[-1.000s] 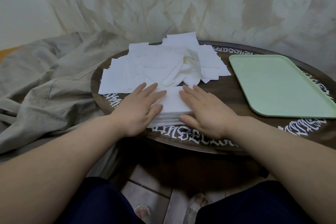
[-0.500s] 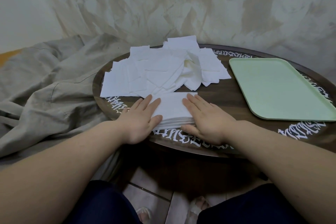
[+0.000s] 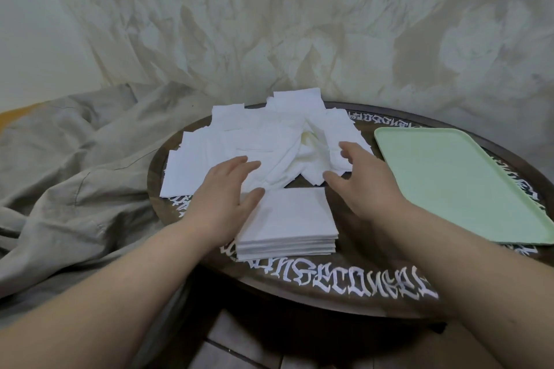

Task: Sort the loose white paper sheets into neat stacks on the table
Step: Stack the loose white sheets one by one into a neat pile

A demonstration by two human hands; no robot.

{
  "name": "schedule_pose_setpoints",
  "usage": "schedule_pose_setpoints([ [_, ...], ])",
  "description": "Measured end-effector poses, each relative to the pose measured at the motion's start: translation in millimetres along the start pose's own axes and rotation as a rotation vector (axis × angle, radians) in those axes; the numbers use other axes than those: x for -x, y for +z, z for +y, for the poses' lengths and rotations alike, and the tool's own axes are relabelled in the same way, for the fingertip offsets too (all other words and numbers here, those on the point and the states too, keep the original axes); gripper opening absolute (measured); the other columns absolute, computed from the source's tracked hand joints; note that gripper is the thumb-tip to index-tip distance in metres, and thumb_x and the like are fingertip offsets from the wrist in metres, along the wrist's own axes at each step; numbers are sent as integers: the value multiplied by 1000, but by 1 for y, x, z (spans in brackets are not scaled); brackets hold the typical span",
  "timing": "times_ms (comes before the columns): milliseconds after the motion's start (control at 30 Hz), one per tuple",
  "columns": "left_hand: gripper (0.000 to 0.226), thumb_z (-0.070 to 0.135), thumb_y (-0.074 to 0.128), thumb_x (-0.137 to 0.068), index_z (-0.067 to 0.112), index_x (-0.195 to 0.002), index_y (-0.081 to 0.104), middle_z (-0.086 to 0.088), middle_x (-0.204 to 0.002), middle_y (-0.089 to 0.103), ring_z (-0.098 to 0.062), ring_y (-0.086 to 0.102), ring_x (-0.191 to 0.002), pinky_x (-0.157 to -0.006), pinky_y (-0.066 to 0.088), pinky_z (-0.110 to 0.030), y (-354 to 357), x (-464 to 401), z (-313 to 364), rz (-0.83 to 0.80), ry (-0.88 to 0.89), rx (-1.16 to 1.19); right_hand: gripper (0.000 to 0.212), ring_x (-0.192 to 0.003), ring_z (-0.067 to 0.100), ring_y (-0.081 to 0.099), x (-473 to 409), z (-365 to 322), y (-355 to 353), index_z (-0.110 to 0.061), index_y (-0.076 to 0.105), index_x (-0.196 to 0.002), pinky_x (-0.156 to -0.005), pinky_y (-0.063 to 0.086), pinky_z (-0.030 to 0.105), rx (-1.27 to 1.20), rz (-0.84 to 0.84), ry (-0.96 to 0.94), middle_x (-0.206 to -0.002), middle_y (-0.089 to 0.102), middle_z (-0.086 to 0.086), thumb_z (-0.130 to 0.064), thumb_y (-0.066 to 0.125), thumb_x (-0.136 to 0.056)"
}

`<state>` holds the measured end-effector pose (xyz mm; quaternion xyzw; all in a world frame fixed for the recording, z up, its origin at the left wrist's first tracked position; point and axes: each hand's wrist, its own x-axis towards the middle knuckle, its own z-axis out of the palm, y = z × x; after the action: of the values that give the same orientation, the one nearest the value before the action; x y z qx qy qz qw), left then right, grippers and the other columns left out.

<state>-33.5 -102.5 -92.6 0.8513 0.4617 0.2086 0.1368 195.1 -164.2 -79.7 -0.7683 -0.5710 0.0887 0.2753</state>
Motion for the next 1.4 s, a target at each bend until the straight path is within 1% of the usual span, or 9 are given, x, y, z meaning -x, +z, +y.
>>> schedule_pose_setpoints([
  [300,47,40,45,-97,35,-143,36,13,-152,29,-10,21,-140,-109,22,-25,17,-63,-4,-168,15,-85,57,-118,27,47,-73,20,30,-15,48,-129,-87,42,35,201,-124,133,-124,55,5,-49,58,-85],
  [400,47,40,46,-97,37,-142,37,14,-151,30,-10,21,-140,-109,22,-25,24,-77,-6,-185,40,-106,21,-94,27,51,-87,26,40,-19,49,-77,-66,33,31,291,-127,75,-97,57,7,-32,46,-93],
  [633,35,38,43,-98,30,-131,54,14,-142,44,-10,31,-135,-104,26,-24,20,-100,7,-158,72,-106,13,-78,39,54,-99,30,9,-8,53,-88,-63,33,36,287,199,-69,-86,63,19,-14,43,-94],
  [767,44,58,38,-94,21,-92,61,10,-100,63,-12,58,-96,-87,42,-29,2,-108,35,-148,-194,434,16,-50,35,56,-88,18,-12,-9,61,-75,-46,38,30,141,448,-479,-60,60,11,-7,45,-77],
  [933,74,74,45,-76,17,-120,63,-9,-114,69,-25,66,-104,-88,51,-40,-28,-102,59,-386,-436,1209,32,-79,30,69,-56,-1,-20,-12,71,-105,-60,58,36,217,221,-804,-101,72,10,-3,65,-75],
  [1067,49,35,66,-85,12,-128,57,-13,-121,65,-32,63,-111,-94,51,-46,-36,-75,60,-330,-376,1305,65,-111,11,58,-31,-20,-24,-31,59,-124,-91,49,26,122,-77,-612,-125,61,-10,-71,24,-87],
  [1167,27,10,59,-91,3,-118,60,-16,-109,70,-32,68,-96,-83,55,-43,-33,-53,54,-160,-502,1215,34,-104,25,64,-13,-22,-13,-19,65,-117,-85,55,38,266,-2,-808,-121,65,4,-15,55,-85],
  [1300,20,3,52,-94,1,-111,62,-18,-103,71,-32,70,-89,-77,57,-41,-35,-25,46,-66,-584,1229,48,-100,25,67,12,-29,-4,-13,70,-105,-84,55,40,150,7,-825,-112,69,4,-17,34,-74],
  [1400,20,0,50,-93,3,-109,63,-15,-102,72,-29,71,-87,-65,59,-35,-39,-7,42,-34,-596,1368,42,-104,22,63,26,-34,-6,-13,71,-101,-92,49,31,-196,187,-501,-109,68,-1,-22,35,-81],
])
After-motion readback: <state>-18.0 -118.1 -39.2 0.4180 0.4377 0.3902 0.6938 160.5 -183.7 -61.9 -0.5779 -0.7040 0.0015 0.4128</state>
